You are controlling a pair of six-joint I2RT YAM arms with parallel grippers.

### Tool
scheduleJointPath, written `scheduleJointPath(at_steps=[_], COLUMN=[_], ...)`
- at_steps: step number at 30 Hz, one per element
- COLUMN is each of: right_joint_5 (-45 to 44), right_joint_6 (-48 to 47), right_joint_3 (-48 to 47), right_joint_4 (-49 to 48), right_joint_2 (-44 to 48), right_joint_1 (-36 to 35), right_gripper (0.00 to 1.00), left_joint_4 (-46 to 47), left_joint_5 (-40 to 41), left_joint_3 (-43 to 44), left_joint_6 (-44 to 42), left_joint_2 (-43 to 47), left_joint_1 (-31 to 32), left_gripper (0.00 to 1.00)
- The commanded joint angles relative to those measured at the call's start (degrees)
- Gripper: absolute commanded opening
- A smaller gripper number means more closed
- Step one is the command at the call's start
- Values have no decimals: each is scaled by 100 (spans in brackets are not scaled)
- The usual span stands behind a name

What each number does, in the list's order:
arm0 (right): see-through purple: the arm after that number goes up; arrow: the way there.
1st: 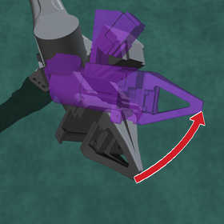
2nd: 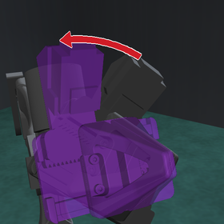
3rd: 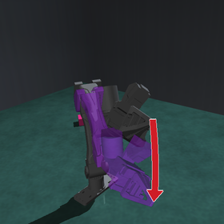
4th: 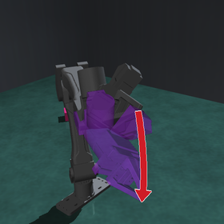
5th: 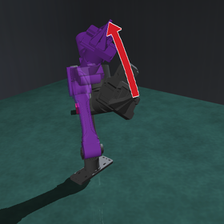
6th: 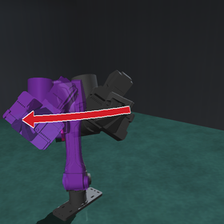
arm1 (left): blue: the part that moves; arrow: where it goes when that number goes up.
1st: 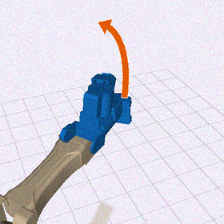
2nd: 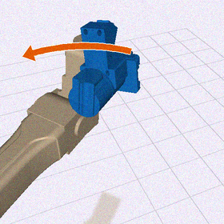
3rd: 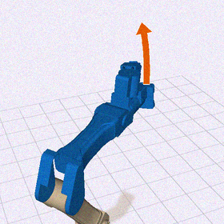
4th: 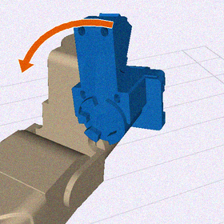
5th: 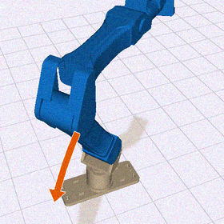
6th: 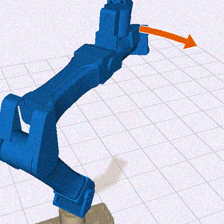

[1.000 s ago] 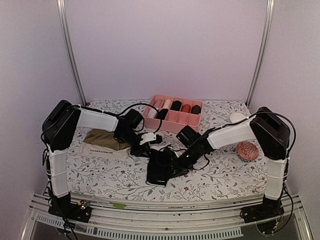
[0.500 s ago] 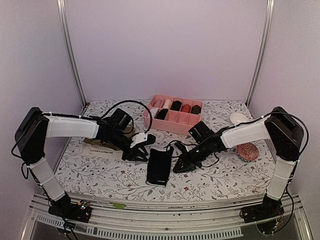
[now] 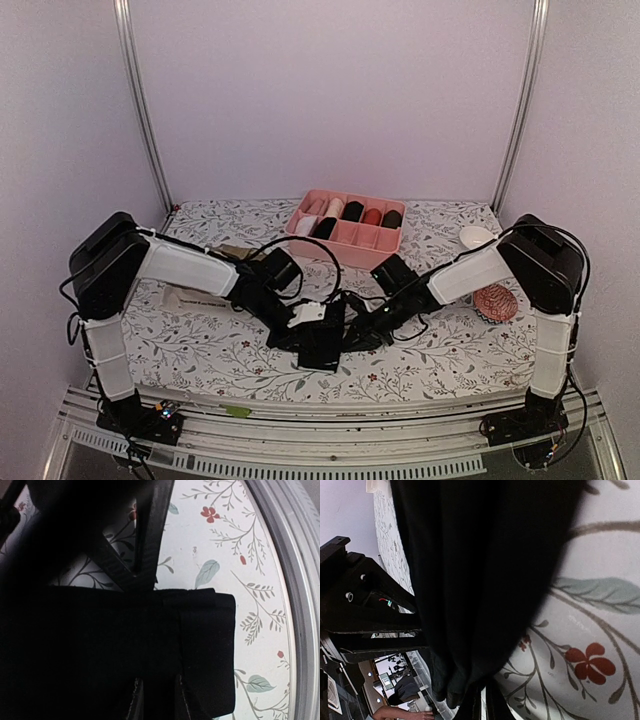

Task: Roll the underwear
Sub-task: Roll the underwear at the center of the board.

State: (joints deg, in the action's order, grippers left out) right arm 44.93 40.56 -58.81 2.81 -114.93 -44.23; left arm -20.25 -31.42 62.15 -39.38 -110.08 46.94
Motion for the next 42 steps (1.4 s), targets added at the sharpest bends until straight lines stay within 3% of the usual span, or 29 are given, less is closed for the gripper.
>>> scheduleJointPath(at_steps=[1, 4, 10, 14, 19, 27, 33, 42], right_joint_5=[98, 92, -391, -432, -48, 577, 465, 489], right_joint_6=[120, 106, -451, -696, -559, -362, -432, -452], right_joint_3=[19, 63, 171, -19, -430, -1196, -949, -626], right_joint_4=[-224, -121, 449, 497, 153, -203, -284, -534], right_joint_2=[-203, -88, 799, 1178, 919, -360, -911, -1346], right_joint_1=[6, 24, 182, 181, 9, -332, -171, -167], right_gripper=[7, 7, 13, 18, 24, 21, 15, 12], left_joint_4=[-65, -115, 485, 1072, 1799, 2938, 3755, 4649], left_joint_5=[404, 500, -232, -59, 345, 1747, 2612, 3244], left_joint_3=[200, 165, -650, -1418, -2229, -2641, -3046, -3656], left_joint_6=[8, 17, 75, -78, -435, -681, -1183, -1738], left_joint_2=[-206, -208, 1379, 2213, 2717, 2264, 1973, 1691], left_joint_1=[102, 74, -200, -282, -107, 602, 891, 1331], left_gripper=[22, 26, 42, 46, 52, 56, 58, 61])
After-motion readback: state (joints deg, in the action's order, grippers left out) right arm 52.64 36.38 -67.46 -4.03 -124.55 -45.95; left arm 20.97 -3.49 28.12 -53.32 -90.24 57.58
